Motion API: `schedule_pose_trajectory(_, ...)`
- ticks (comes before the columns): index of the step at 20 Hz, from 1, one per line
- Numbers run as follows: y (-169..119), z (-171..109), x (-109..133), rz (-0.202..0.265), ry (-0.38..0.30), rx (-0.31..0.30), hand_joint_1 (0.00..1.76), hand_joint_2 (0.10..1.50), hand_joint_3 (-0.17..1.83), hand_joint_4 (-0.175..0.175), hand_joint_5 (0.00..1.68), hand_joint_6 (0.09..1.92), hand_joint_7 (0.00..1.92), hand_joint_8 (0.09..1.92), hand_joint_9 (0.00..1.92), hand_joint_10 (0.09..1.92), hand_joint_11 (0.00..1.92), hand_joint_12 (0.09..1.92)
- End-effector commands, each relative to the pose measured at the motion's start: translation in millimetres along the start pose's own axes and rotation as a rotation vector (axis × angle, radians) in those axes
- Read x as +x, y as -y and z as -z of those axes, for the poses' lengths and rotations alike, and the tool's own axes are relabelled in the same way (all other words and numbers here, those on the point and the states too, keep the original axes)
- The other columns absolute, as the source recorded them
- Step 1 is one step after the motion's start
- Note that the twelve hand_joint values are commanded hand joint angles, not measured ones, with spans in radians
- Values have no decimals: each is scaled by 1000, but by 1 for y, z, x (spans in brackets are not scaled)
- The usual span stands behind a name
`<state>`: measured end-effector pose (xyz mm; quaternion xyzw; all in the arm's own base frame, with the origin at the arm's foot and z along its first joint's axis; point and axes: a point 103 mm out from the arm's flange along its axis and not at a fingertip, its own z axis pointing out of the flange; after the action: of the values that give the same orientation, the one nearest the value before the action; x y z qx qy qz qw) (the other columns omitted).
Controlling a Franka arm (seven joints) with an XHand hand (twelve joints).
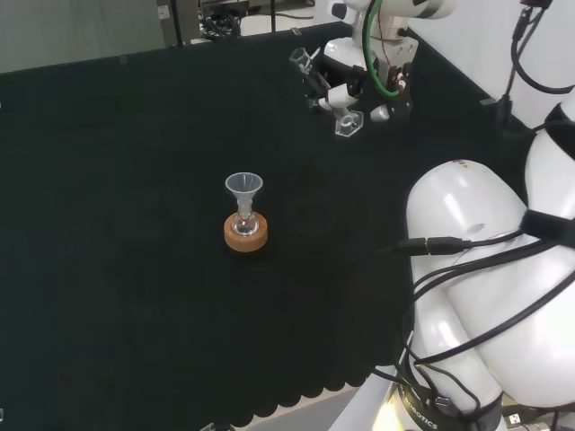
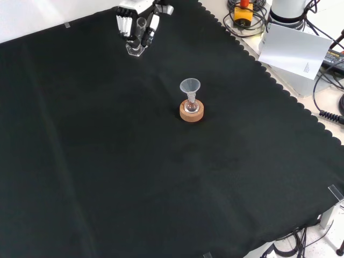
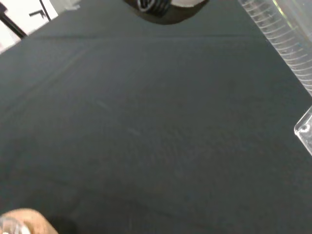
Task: Put the graduated cylinder back on the table.
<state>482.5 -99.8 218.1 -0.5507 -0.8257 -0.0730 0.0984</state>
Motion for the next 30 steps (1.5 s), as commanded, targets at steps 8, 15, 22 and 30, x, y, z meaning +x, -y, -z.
schedule_pose_trajectory(8, -78, -57, -54, -9, -213, -140, 1270, 1091, 1, -175, 1017, 948, 1052, 924, 1511, 87, 1302, 676)
schedule_pose_trajectory(15, -100, -86, -69, -32, -309, -176, 1269, 1092, 1, -175, 1014, 952, 1050, 928, 1509, 87, 1300, 677)
schedule_pose_trajectory(22, -112, -110, -76, -11, -365, -206, 1269, 1093, 2, -175, 1011, 957, 1046, 933, 1504, 87, 1296, 678)
schedule_pose_trajectory(30, -119, -130, -72, 26, -422, -214, 1266, 1099, 3, -175, 998, 978, 1030, 956, 1481, 87, 1281, 685)
